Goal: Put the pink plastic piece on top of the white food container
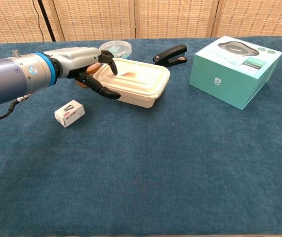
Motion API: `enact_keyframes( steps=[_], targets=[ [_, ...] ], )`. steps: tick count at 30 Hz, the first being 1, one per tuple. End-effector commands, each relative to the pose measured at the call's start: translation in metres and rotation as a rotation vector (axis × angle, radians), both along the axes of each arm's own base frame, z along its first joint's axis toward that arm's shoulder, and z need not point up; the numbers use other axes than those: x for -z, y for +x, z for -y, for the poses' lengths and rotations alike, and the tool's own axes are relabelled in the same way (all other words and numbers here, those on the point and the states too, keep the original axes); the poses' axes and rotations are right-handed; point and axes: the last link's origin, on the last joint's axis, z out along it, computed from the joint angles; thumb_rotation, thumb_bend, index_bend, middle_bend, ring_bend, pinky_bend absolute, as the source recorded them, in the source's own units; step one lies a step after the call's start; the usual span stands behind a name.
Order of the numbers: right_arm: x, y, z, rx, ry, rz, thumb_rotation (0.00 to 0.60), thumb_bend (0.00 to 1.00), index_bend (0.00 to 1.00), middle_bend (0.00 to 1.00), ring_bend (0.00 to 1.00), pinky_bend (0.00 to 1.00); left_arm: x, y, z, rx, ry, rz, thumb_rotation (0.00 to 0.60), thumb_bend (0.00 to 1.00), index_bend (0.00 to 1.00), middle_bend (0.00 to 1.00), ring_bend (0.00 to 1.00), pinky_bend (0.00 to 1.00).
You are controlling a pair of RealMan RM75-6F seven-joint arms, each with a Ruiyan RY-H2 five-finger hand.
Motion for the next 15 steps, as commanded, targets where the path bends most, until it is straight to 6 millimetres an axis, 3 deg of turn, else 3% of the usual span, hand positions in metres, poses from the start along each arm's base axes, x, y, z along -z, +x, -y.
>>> enact_keyframes(
  steps=[1, 15],
  targets=[
    [0.0001, 0.0001, 0.0003, 0.001, 0.001, 0.000, 0.600, 0.00, 0.13, 0.00, 0.00, 0.00, -0.0001, 0.0001, 0.0014, 0.003, -0.005, -0.001, 0.270, 0.00, 0.26, 0.00, 0.00, 0.00],
    [0.0006, 0.0003, 0.0001, 0.001, 0.003, 0.002, 0.600, 0.00, 0.13, 0.00, 0.00, 0.00, -0.0051, 0.0022, 0.0004, 0.005, 0.002, 0.010, 0.271, 0.00, 0.26, 0.00, 0.00, 0.00]
  ],
)
